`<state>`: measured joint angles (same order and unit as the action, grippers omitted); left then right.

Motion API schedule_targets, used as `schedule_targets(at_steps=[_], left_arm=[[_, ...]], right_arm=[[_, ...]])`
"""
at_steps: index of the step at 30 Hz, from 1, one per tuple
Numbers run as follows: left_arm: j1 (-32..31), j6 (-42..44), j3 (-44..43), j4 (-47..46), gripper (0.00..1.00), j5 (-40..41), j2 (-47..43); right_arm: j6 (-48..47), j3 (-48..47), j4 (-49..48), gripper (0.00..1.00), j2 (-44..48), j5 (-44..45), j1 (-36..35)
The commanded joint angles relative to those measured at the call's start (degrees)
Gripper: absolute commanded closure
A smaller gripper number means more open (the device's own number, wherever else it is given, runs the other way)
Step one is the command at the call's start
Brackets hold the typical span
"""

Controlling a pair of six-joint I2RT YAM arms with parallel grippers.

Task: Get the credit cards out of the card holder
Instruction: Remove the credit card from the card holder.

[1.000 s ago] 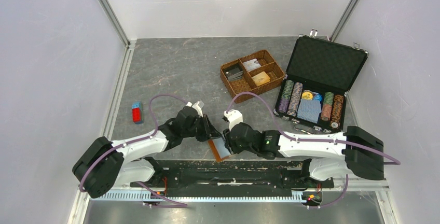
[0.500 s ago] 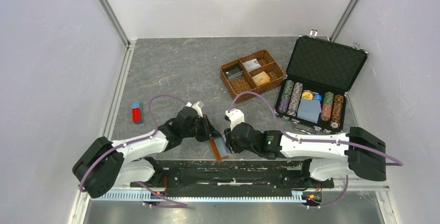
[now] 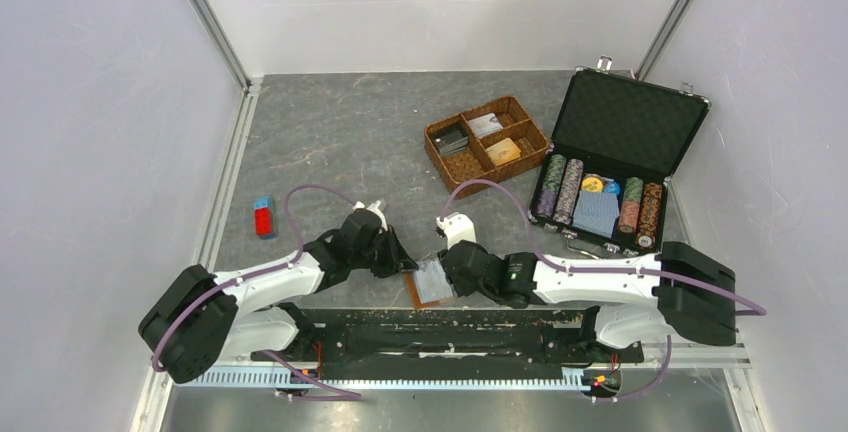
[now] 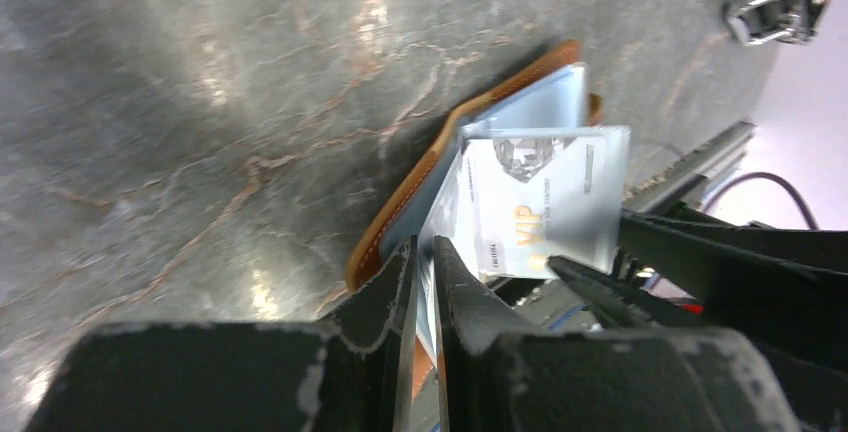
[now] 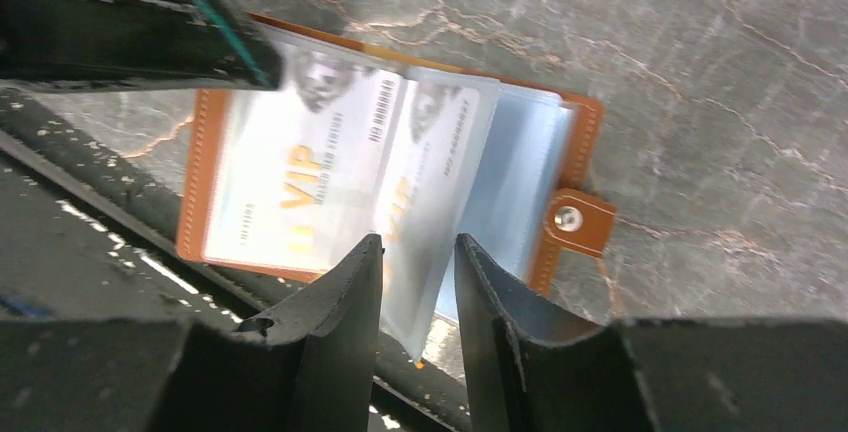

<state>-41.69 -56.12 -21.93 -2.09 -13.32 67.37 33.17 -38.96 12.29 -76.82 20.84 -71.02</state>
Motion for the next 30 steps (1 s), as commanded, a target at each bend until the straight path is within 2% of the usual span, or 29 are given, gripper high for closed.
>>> schedule_targets(at_steps=[1, 8, 12, 16, 23, 30], left_arm=[[0.2, 4.35, -0.41, 5.72, 0.82, 3.83, -2.26], [0.21, 4.89, -0.2, 8.59, 0.67, 4.66, -4.11], [0.21, 5.14, -0.48, 8.53, 0.65, 4.07, -4.02], [0.21, 5.01, -0.46, 8.24, 0.65, 3.74, -3.58], [0.21, 4.09, -1.59, 11.29, 0.66, 4.53, -7.31], [0.12, 2.53, -0.15, 10.18, 0.65, 2.92, -7.41]], right_arm=[[0.56, 2.01, 1.43, 0.65, 1.37, 5.36, 0.32], [0.17, 1.53, 2.14, 0.66, 1.47, 5.12, 1.22], [-1.46, -2.57, 5.39, 0.64, 4.63, 4.96, 1.89], [-3.65, -4.09, 3.76, 0.63, 6.51, 0.4, 2.99], [-2.02, 7.36, -16.95, 0.65, 7.9, -23.39, 10.43], [1.29, 14.74, -33.1, 0.7, 2.38, -37.51, 15.6]])
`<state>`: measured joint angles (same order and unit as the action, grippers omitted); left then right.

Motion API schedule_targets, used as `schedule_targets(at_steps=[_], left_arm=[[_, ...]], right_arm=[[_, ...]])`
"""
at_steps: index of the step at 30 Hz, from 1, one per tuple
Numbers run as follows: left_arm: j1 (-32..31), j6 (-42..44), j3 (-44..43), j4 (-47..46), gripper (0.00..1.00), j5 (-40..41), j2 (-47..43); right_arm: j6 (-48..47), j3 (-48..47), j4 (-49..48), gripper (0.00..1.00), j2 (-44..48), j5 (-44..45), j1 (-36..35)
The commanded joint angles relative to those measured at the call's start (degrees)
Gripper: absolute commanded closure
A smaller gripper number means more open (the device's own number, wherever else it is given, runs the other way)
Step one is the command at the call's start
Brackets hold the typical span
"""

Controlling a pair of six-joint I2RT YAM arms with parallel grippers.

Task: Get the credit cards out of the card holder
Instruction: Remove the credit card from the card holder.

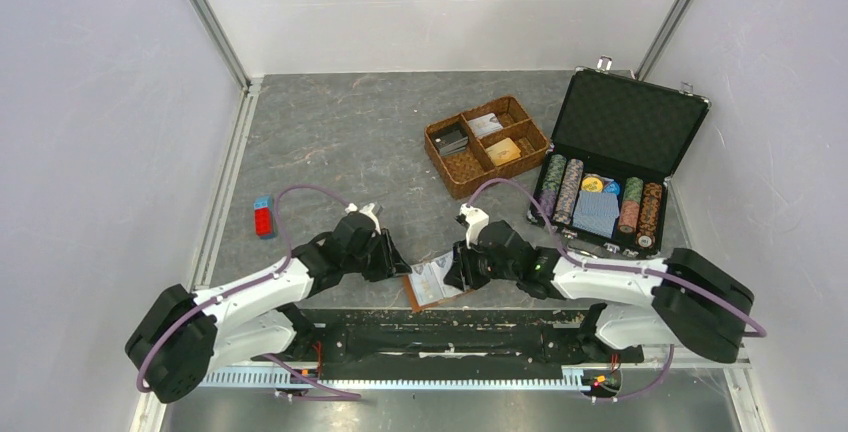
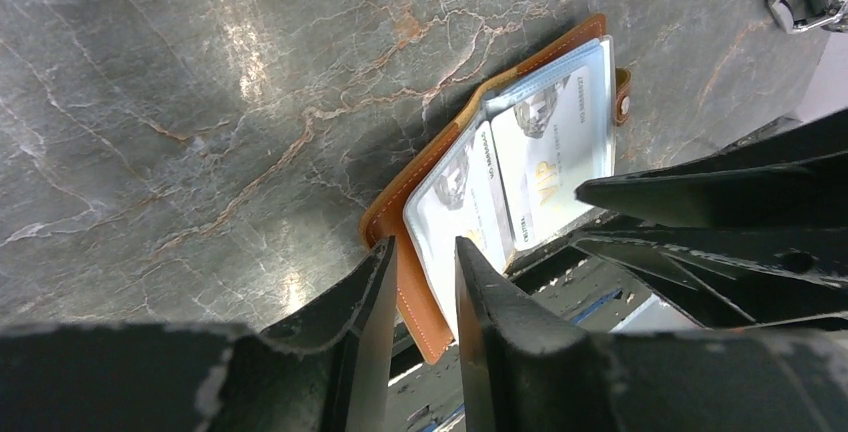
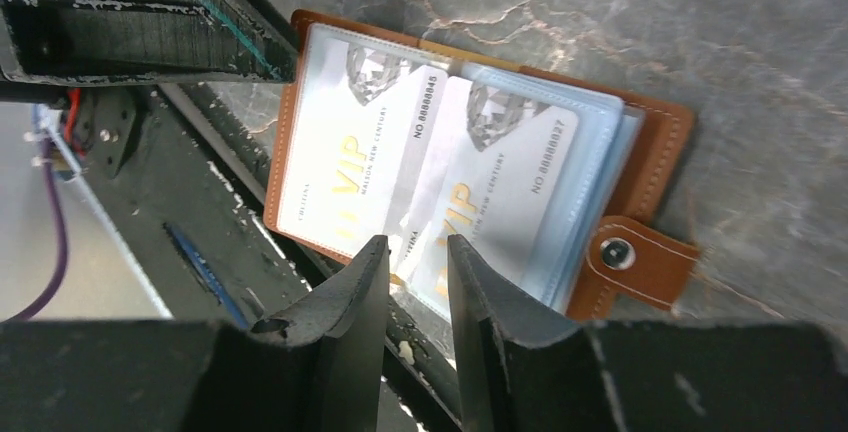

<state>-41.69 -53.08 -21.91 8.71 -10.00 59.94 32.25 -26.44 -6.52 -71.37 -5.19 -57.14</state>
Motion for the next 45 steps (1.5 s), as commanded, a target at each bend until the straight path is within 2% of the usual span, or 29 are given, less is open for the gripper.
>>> schedule_targets(at_steps=[1, 6, 16, 22, 26, 31, 36, 45], left_arm=[[0.12, -0.66, 0.25, -1.07, 0.65, -0.5, -0.01], [0.12, -1.14, 2.37, -2.23, 0.62, -0.59, -0.01], [0.12, -1.23, 4.94, -5.33, 0.44, -2.81, -0.13], [0.12, -2.18, 6.7, -11.95, 0.44, -5.78, 2.66], [0.12, -2.21, 6.8, -13.61, 0.52, -6.55, 2.8], [0.21, -1.93, 6.87, -16.13, 0.82, -7.48, 2.89], [0.29, -2.05, 7.33, -19.16, 0.97, -9.12, 1.88], [0.96, -2.4, 9.03, -22.94, 0.98, -11.15, 0.69]], right_arm=[[2.69, 2.83, -16.02, 0.7, -4.22, -12.69, 2.02], [5.12, 5.77, -20.06, 0.7, -8.32, -12.8, 2.37], [6.0, 9.11, -19.49, 0.7, -9.05, -7.85, 3.0], [6.87, 9.5, -20.02, 0.7, -9.05, -7.89, 3.34], [7.37, 9.63, -20.24, 0.7, -8.82, -8.19, 3.53], [7.45, 8.39, -19.99, 0.7, -6.91, -9.21, 4.18], [6.89, 6.62, -19.43, 0.67, -6.7, -10.29, 5.33], [8.8, 8.04, -26.11, 0.64, -9.74, -14.24, 6.95]])
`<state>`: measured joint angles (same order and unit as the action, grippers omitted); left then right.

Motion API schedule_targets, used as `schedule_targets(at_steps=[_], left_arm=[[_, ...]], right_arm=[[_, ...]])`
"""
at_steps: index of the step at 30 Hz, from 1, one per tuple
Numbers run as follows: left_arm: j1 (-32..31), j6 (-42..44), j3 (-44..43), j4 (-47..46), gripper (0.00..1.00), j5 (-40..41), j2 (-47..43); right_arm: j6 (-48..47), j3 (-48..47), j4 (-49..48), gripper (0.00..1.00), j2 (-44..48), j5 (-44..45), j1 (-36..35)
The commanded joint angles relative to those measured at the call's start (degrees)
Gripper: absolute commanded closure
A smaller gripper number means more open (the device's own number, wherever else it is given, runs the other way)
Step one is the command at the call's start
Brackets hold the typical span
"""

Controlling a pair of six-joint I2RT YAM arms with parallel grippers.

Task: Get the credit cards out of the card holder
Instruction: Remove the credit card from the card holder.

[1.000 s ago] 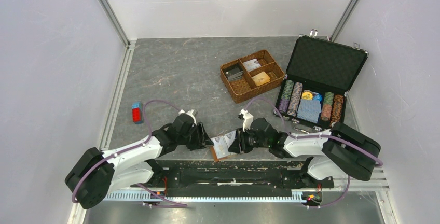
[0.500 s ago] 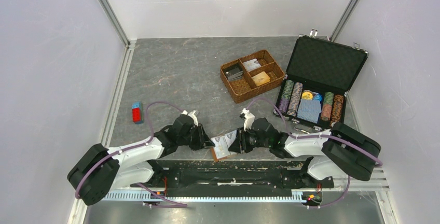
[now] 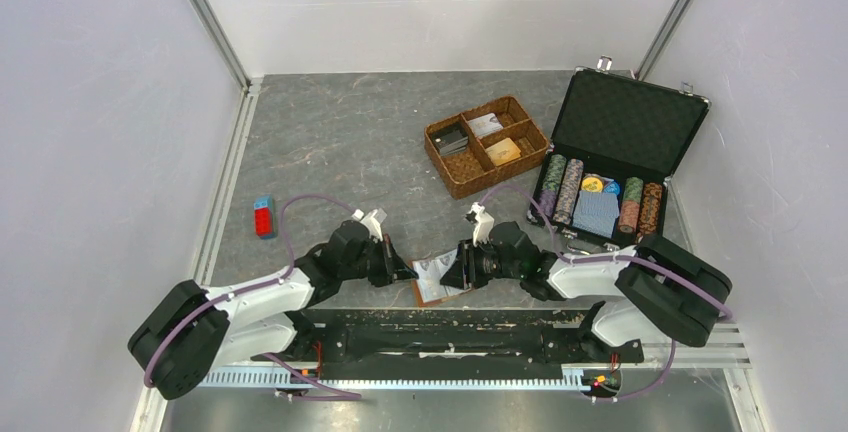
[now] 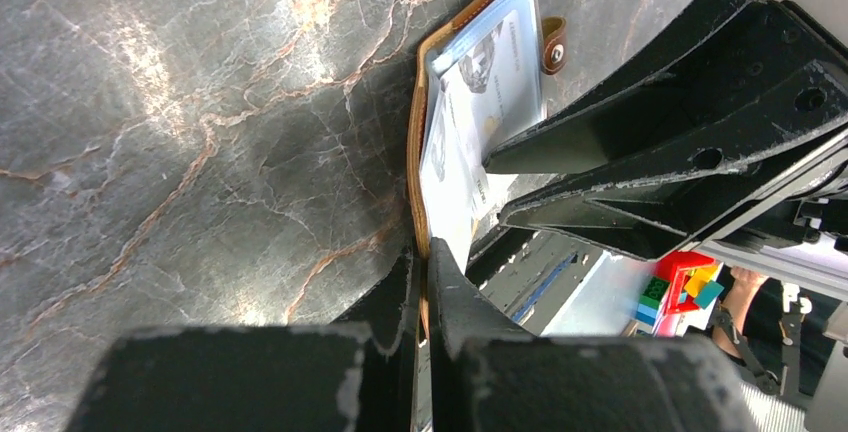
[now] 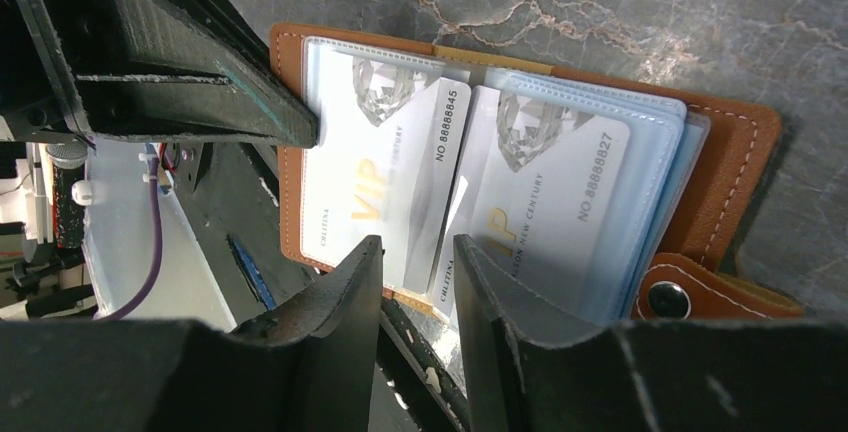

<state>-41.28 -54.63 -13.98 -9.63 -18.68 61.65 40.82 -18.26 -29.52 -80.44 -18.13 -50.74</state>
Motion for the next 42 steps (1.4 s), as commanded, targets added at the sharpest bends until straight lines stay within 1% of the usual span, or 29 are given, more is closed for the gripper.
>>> schedule_targets(at_steps=[1, 6, 12, 19, 20, 21, 25, 26, 28, 31, 33, 34, 35, 38, 39, 42], left_arm=[[0.81, -0.91, 1.52, -5.21, 0.98, -2.74, -1.11], [1.81, -0.37, 1.94, -7.23, 0.98, -4.5, -1.12], [1.99, -0.1, 2.71, -9.64, 0.98, -5.89, -0.06], [2.08, 0.27, 1.7, -6.72, 0.97, -4.84, 0.85], [2.15, 0.27, 1.58, -6.7, 0.94, -4.72, 1.33], [2.14, 0.18, 1.47, -6.72, 0.88, -4.7, 1.87], [2.16, -0.92, 1.53, -8.83, 0.62, -5.71, 4.28], [2.17, -1.28, 1.73, -9.89, 0.54, -5.99, 4.82], [2.16, -2.23, 2.43, -12.8, 0.5, -6.41, 5.94], [2.16, -3.22, 2.65, -16.06, 0.48, -7.5, 8.49], [2.16, -4.01, 2.55, -18.39, 0.51, -8.21, 10.39], [2.17, -4.43, 2.55, -19.89, 0.55, -8.91, 11.36], [2.16, -4.94, 2.55, -21.45, 0.59, -9.54, 12.19], [2.17, -5.35, 2.42, -23.91, 0.83, -10.77, 13.32], [2.16, -5.39, 2.66, -24.83, 0.88, -10.77, 13.09], [2.12, -5.38, 3.96, -27.58, 0.97, -10.6, 11.89]], right_arm=[[-0.01, -0.65, -2.71, 0.64, -0.49, -1.31, 0.58], [-1.58, -2.91, -0.27, 0.64, 0.77, -0.19, 1.33], [-3.8, -4.28, 1.06, 0.63, -0.43, -0.52, 3.85], [-2.25, -2.2, -5.13, 0.62, -3.98, -4.34, 4.25], [-1.75, -1.85, -5.79, 0.62, -4.33, -4.61, 4.25], [-1.56, -1.56, -6.14, 0.62, -4.57, -4.58, 4.22], [-0.83, -0.06, -6.53, 0.62, -4.45, -3.79, 4.25], [-0.75, 0.23, -6.66, 0.62, -4.36, -3.74, 4.25], [-0.24, 1.08, -7.37, 0.62, -4.33, -3.67, 4.25], [0.23, 1.97, -8.29, 0.63, -4.44, -3.78, 4.25], [0.53, 2.24, -8.8, 0.63, -4.47, -4.07, 4.21], [0.65, 2.3, -9.29, 0.63, -4.38, -4.51, 4.2], [0.92, 2.29, -9.71, 0.63, -4.21, -4.99, 4.23], [1.28, 1.96, -9.86, 0.63, -2.59, -5.49, 4.24], [1.11, 1.82, -9.64, 0.62, -1.98, -5.37, 4.24], [0.3, 1.65, -8.87, 0.62, -1.51, -5.0, 4.54]])
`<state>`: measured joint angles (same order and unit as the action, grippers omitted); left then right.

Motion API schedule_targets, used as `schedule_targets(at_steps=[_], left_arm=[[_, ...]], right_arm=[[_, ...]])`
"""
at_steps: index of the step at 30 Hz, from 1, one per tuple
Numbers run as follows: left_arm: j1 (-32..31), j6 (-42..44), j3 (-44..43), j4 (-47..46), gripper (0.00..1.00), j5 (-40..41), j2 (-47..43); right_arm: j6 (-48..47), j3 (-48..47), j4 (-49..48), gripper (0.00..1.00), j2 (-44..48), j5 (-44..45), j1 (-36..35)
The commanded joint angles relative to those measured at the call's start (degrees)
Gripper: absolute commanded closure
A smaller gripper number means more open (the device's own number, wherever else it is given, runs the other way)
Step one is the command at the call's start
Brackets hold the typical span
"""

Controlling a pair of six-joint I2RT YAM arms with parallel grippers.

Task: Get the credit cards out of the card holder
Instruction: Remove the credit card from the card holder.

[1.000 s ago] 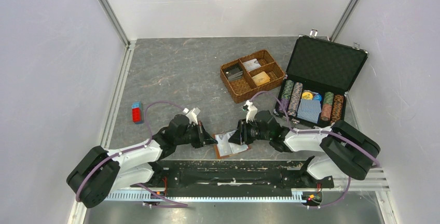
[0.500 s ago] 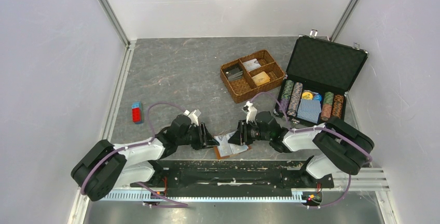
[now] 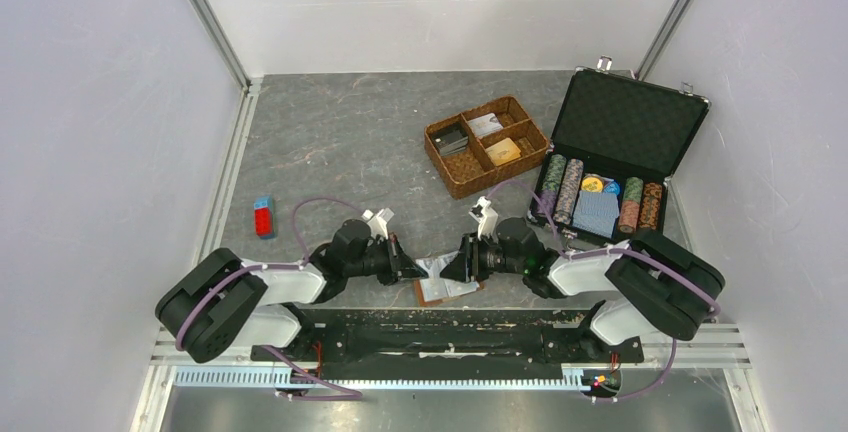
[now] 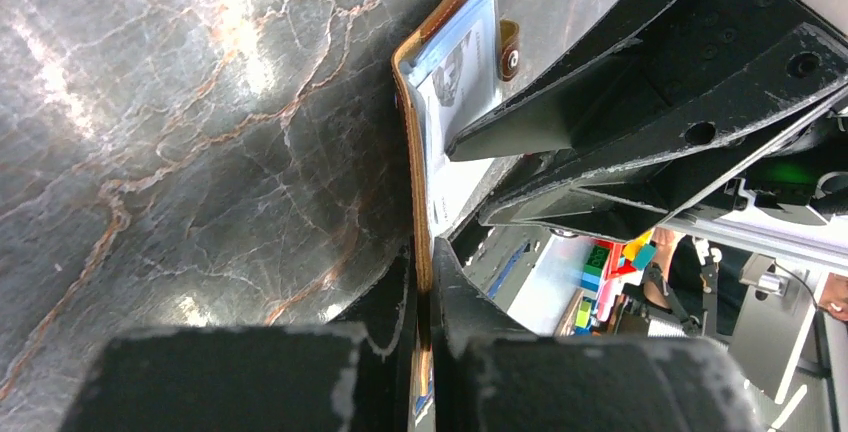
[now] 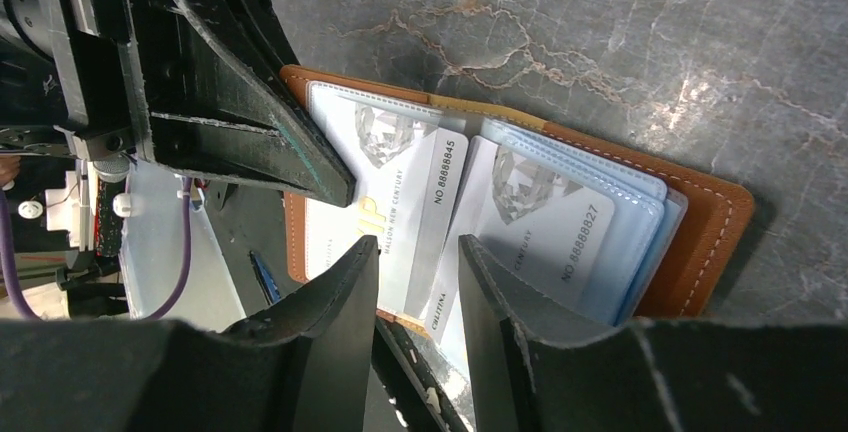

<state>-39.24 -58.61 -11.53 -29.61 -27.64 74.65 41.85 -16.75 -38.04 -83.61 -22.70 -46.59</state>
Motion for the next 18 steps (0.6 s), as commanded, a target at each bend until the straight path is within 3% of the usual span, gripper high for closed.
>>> schedule_targets(at_steps=[1, 10, 14, 18], left_arm=[[0.13, -1.29, 1.83, -8.22, 0.98, -1.55, -1.63], [0.41, 0.15, 1.23, -7.76, 0.95, -2.46, 0.58], [1.31, 4.4, -2.71, 8.58, 0.63, 1.54, -1.85], [1.36, 7.25, -7.77, 27.77, 0.5, 10.33, -9.51]], right_arm=[[-0.67, 0.31, -0.81, 0.62, 1.21, -0.84, 0.66], [0.42, 1.51, -6.63, 0.62, -1.53, -3.88, 2.29], [0.2, 1.88, -4.86, 0.62, -1.07, -2.83, 2.29], [0.38, 2.35, -3.45, 0.62, 0.15, -1.94, 2.27]])
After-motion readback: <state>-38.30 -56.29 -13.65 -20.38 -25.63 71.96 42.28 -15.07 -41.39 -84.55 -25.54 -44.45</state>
